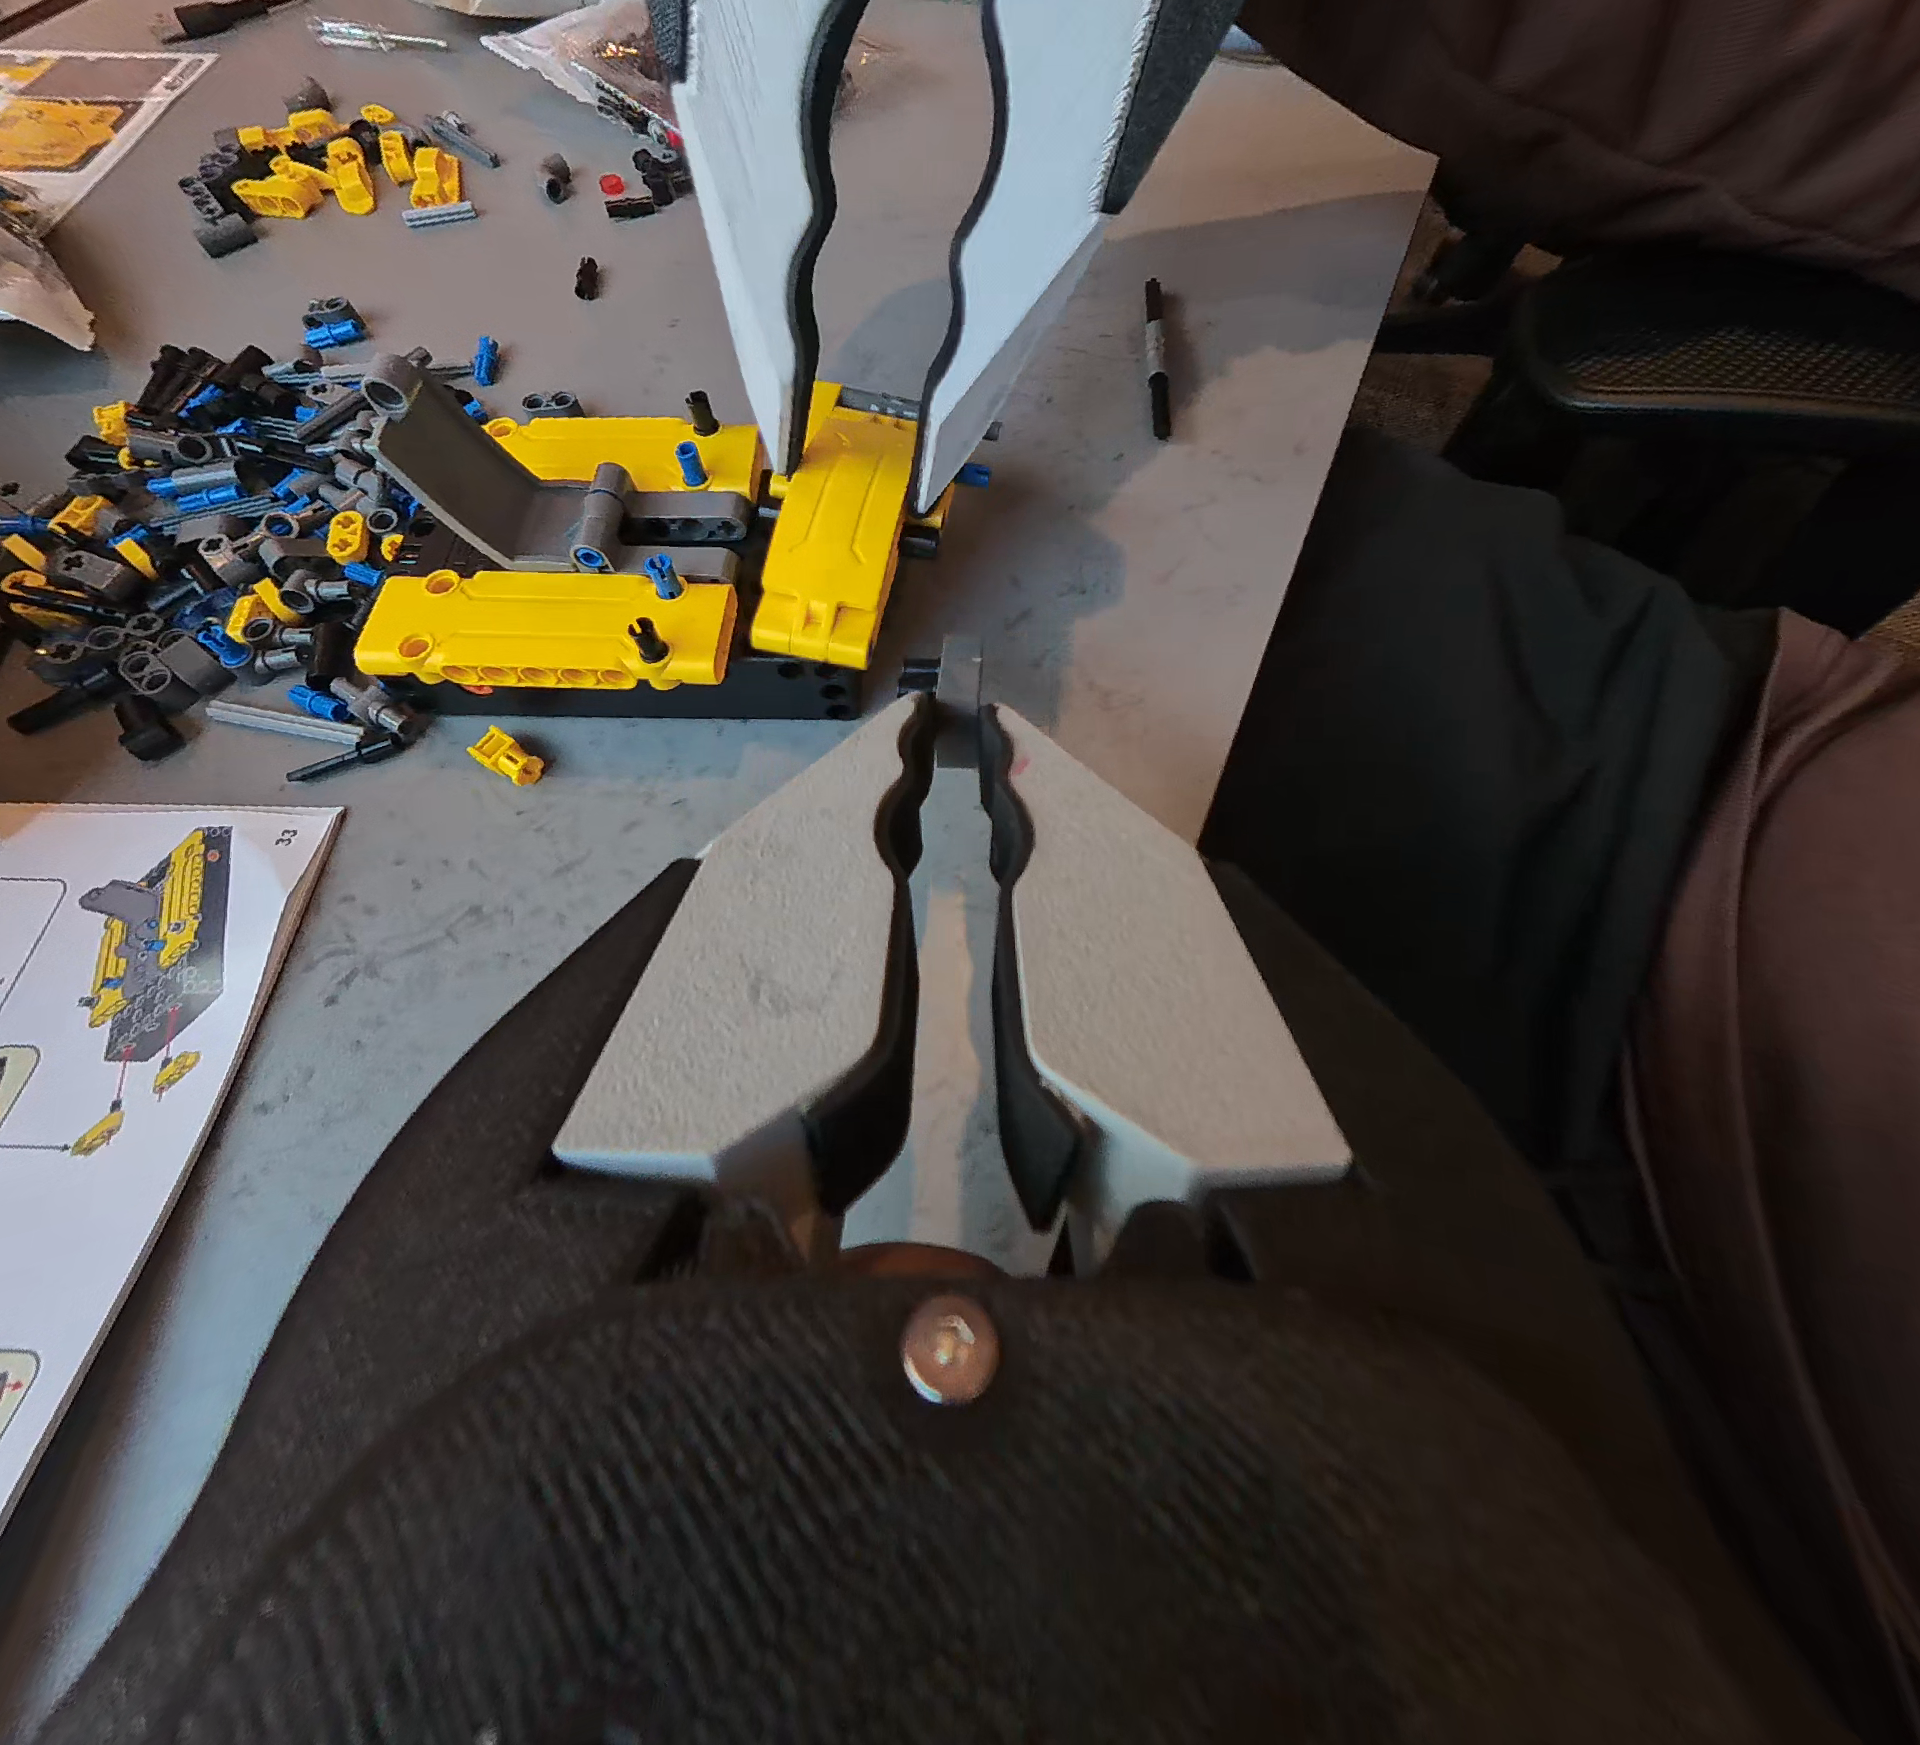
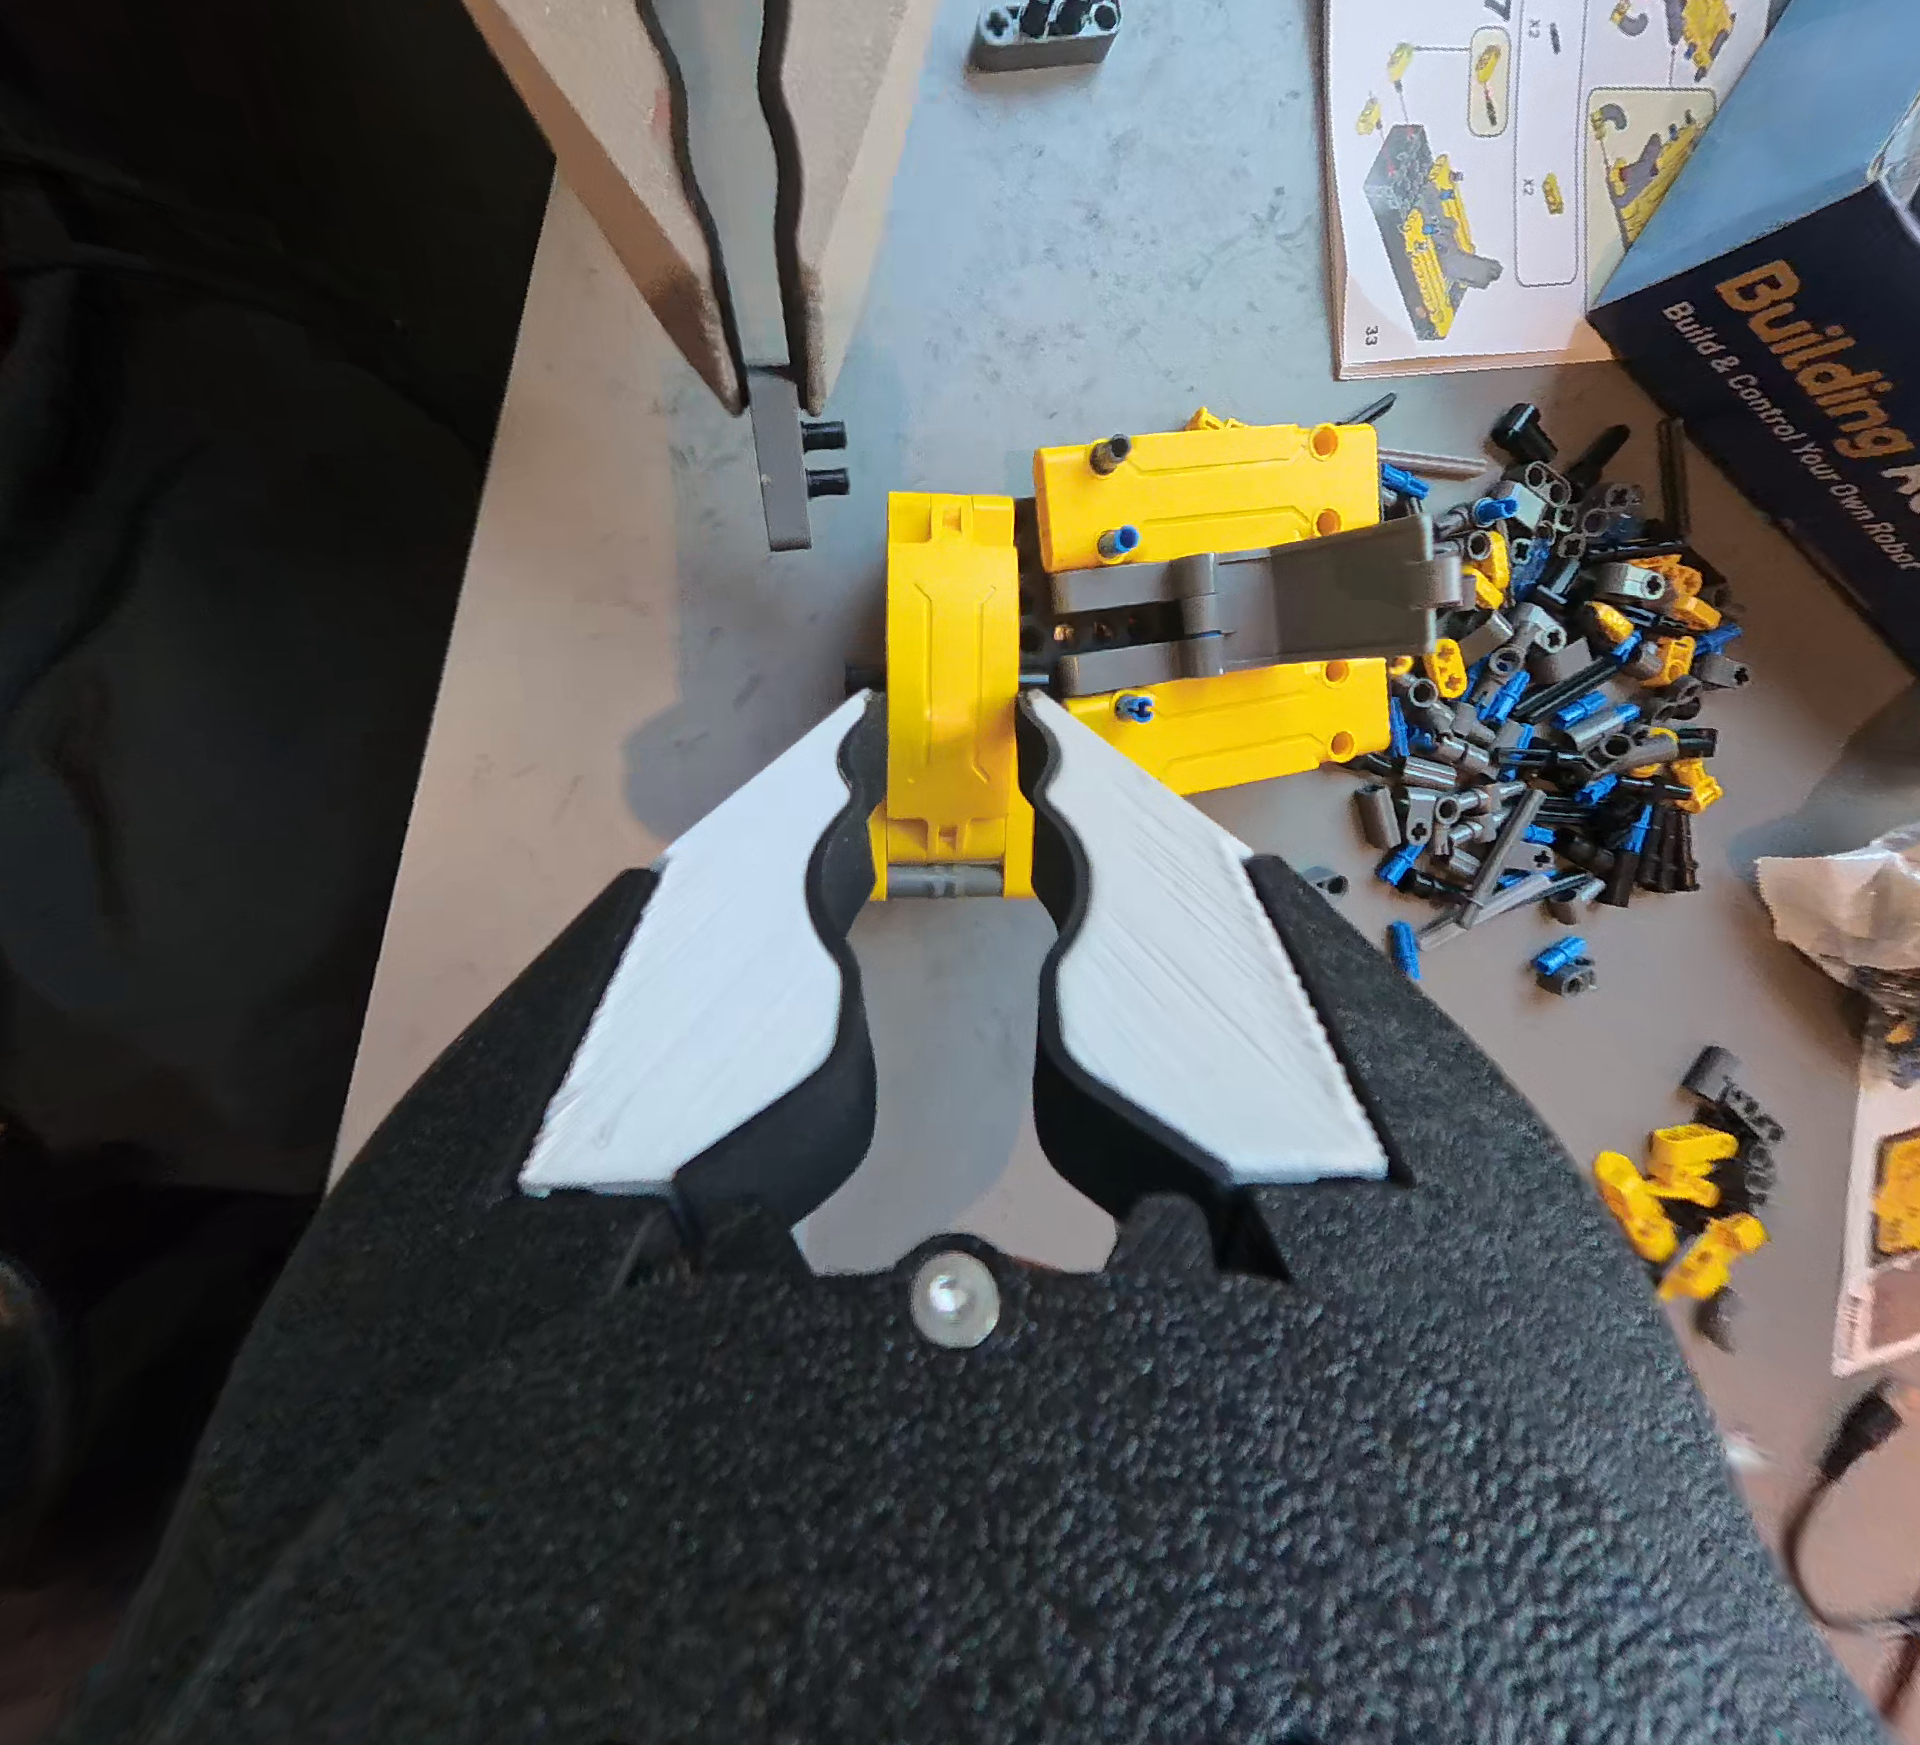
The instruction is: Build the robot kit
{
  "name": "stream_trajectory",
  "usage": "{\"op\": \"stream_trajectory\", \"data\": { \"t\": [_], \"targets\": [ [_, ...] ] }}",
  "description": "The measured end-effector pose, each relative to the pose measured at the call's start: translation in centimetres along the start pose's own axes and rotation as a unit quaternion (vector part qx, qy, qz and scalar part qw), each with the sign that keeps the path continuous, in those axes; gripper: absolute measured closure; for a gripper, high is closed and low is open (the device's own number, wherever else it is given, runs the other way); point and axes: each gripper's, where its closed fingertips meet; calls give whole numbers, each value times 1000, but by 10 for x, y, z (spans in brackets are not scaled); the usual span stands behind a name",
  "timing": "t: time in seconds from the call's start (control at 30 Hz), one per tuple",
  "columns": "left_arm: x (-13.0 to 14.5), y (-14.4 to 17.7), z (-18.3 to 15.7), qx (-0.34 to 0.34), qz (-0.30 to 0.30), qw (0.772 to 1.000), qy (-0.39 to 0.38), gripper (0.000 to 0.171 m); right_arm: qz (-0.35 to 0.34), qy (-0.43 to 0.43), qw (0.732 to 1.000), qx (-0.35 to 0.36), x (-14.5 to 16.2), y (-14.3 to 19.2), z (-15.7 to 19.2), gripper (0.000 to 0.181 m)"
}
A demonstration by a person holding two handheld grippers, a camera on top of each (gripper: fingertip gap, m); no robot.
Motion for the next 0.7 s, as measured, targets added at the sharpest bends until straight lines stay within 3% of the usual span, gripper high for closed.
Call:
{"op": "stream_trajectory", "data": {
  "t": [0.37, 0.7],
  "targets": [
    [1, -1, -1, 1, 3, 1000, -1, 167, 30, 92, 991, 95, -8, 5, -14, 157],
    [-1, 1, 6, -20, -10, 1000, 13, 167, 38, 94, 989, 106, -7, 2, -20, 150]
  ]
}}
Point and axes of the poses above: each gripper's, where its closed fingertips meet, y back along the fingers, x out of its underside, z = x × y across the jaws, and after that the axes turned 7 degrees about z, right-handed
